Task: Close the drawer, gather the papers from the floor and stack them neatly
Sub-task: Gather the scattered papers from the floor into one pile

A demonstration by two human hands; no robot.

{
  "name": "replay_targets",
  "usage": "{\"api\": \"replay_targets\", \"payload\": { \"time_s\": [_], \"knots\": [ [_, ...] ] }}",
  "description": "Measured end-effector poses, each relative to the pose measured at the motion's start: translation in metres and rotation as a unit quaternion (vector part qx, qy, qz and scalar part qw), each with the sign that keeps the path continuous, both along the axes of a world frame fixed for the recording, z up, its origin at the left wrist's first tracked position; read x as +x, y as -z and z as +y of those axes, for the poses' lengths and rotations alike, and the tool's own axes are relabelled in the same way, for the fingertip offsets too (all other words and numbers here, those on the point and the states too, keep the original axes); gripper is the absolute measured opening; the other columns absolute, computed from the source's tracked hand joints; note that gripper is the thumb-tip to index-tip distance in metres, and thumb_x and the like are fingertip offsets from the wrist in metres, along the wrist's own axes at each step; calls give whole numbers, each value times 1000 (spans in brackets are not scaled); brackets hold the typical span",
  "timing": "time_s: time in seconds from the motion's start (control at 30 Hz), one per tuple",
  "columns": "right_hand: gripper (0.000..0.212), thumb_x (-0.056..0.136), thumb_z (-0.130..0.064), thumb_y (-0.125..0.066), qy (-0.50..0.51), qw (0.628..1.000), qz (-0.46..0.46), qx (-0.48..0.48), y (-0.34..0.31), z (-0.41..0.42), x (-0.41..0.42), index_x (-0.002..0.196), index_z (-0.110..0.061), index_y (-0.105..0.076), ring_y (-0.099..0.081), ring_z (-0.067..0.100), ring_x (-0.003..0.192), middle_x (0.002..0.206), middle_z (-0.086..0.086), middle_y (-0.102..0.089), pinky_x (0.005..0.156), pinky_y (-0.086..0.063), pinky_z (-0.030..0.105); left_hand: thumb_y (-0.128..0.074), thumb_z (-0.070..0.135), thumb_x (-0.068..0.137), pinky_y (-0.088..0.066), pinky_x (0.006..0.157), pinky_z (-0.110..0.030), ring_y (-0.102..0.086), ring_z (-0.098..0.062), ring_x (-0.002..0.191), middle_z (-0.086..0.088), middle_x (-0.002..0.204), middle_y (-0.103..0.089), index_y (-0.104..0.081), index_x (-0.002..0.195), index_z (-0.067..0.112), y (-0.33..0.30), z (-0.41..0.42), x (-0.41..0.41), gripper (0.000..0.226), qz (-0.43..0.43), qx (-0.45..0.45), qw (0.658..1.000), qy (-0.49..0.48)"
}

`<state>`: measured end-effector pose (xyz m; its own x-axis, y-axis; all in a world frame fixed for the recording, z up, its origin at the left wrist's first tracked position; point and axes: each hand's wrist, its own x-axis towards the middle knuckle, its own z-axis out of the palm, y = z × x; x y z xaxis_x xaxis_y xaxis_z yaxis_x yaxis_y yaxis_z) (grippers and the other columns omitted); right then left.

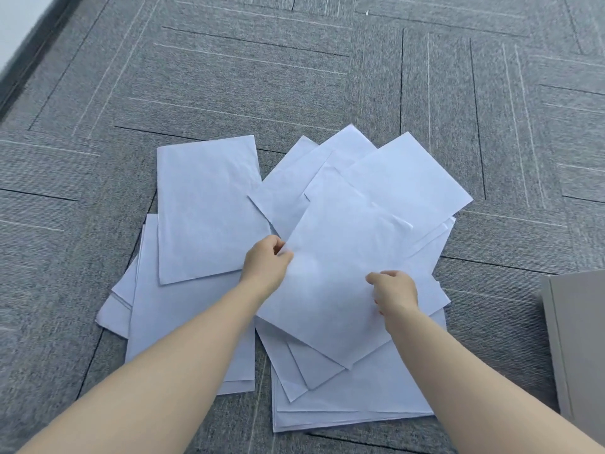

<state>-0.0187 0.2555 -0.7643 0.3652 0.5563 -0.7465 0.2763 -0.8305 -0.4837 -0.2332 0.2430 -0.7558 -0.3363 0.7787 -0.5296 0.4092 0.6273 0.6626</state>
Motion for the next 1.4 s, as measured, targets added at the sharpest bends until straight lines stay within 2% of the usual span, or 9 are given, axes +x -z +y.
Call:
{"api": "replay_targets", "payload": {
  "time_s": [0.13, 0.27, 0.47, 0.63, 0.77, 0.93, 1.03, 1.2, 1.4],
  "knots": [
    [32, 88, -17, -53, -82, 991, -80, 74, -10, 11, 3, 120, -15, -54, -57, 16, 76, 92, -2, -58, 73, -42, 33, -56, 18, 88, -42, 62, -30, -54, -19, 70, 0, 79, -61, -60, 90, 12, -3, -5, -24, 7, -32, 32, 998, -54],
    [50, 86, -26, -57, -201, 962, -167, 78, -12, 24, 5, 135, -20, -47, -51, 31, 118, 131, 9, -48, 80, -42, 37, -58, 12, 89, -44, 61, -27, -57, -18, 71, 0, 80, -62, -59, 83, 16, -1, -17, -61, 7, -37, 66, 986, -149],
    [87, 80, -49, -69, -125, 972, -198, 4, -13, 40, 1, 147, -16, -25, -47, 42, 123, 143, 21, -30, 88, -44, 45, -57, 9, 87, -45, 66, -30, -58, -23, 77, -3, 83, -64, -62, 95, 12, 12, -43, -97, 10, -47, 65, 969, -232],
    [100, 77, -43, -76, -79, 970, -228, -22, -13, 52, -13, 151, -16, -15, -41, 44, 125, 142, 26, -28, 90, -45, 48, -57, 11, 88, -46, 69, -32, -58, -25, 77, -4, 86, -65, -62, 96, 10, 18, -58, -103, 10, -64, 57, 962, -258],
    [92, 81, -18, -68, -48, 974, -219, -13, -10, 67, -30, 153, -24, -10, -45, 40, 117, 139, 24, -30, 90, -44, 40, -57, 12, 88, -46, 71, -33, -58, -24, 76, -5, 86, -65, -62, 90, 13, 17, -62, -101, 6, -69, 60, 963, -255],
    [86, 84, -13, -62, 32, 984, -172, -13, -5, 75, -33, 152, -24, -10, -46, 34, 120, 134, 24, -47, 85, -44, 39, -57, 14, 87, -45, 72, -36, -57, -24, 78, -8, 89, -65, -62, 86, 13, 16, -65, -103, 4, -72, 59, 963, -253],
    [62, 84, -9, -56, 80, 982, -168, 21, 0, 74, -33, 139, -14, -27, -52, 37, 119, 121, 17, -59, 99, -45, 45, -58, 15, 87, -46, 73, -37, -58, -25, 78, -9, 89, -65, -61, 85, 12, 17, -67, -104, 5, -79, 57, 963, -253],
    [23, 82, -8, -49, 99, 984, -127, 79, 4, 61, -35, 103, -18, -47, -57, 31, 90, 101, 7, -59, 92, -50, 41, -59, 15, 86, -43, 72, -35, -54, -23, 77, -10, 87, -62, -61, 89, 5, 19, -72, -111, 11, -76, 60, 961, -258],
    [58, 84, -9, -63, 138, 987, -76, 23, -5, 30, -34, 135, -11, -35, -49, 28, 85, 107, 12, -53, 75, -40, 32, -57, 12, 88, -40, 72, -34, -51, -22, 79, -9, 88, -59, -58, 80, 16, 22, -76, -118, 9, -71, 69, 956, -277]
  ]
}}
